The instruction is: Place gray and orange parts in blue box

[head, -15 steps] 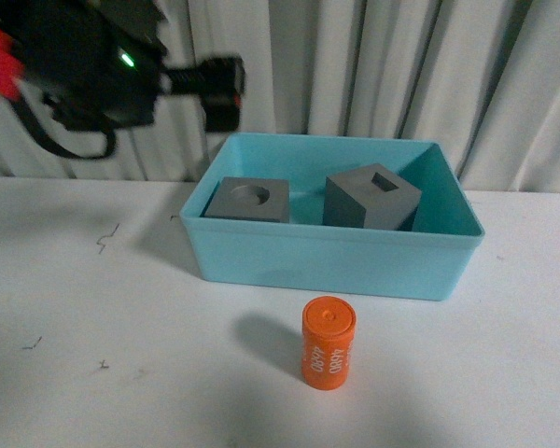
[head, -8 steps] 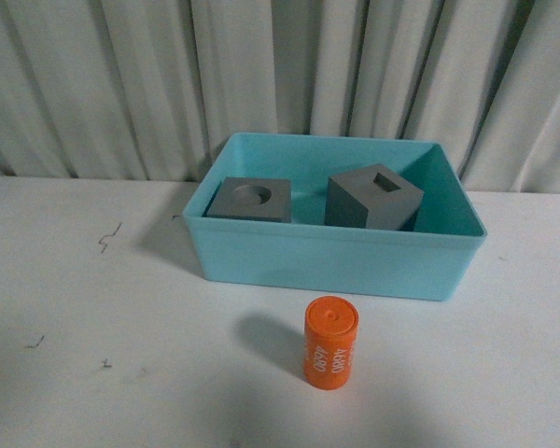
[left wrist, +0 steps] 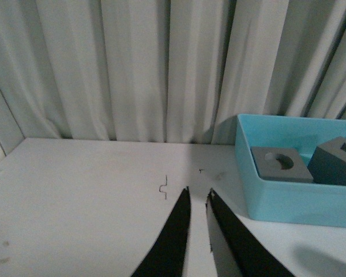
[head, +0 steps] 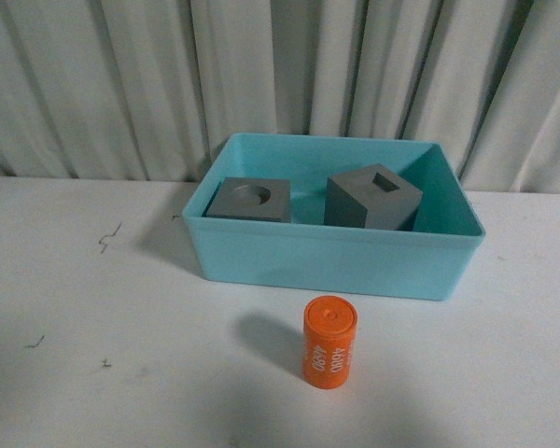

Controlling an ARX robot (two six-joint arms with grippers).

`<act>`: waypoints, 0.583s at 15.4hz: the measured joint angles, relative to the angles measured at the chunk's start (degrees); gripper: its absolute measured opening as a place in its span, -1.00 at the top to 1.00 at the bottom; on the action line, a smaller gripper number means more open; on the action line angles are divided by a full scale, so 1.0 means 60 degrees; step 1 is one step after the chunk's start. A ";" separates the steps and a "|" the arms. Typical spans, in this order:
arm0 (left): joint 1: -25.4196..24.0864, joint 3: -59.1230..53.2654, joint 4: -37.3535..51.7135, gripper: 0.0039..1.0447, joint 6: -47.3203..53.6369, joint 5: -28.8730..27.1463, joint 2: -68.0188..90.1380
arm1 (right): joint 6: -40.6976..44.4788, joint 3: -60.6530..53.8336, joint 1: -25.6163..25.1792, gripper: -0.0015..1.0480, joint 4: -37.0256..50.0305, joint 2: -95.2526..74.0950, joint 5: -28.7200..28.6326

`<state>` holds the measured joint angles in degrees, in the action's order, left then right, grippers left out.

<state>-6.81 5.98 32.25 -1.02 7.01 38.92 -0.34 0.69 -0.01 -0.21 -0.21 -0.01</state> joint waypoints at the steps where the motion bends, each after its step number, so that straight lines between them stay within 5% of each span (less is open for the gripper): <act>1: 0.0138 -0.0157 -0.0197 0.98 -0.0015 -0.0124 -0.0288 | 0.0000 0.0000 0.0000 -0.87 -0.0004 0.0000 0.0000; 4: 0.1198 -0.0463 -0.0889 0.97 0.0036 -0.1035 -0.1439 | 0.0000 0.0000 0.0000 -0.87 0.0000 0.0000 -0.0004; 9: 0.1129 -0.0900 -0.1566 0.97 0.0033 -0.1169 -0.2612 | 0.0000 0.0000 0.0000 -0.87 -0.0004 0.0000 -0.0004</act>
<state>-0.03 0.58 22.85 -0.82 -0.01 23.24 -0.34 0.69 -0.01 -0.23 -0.21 -0.03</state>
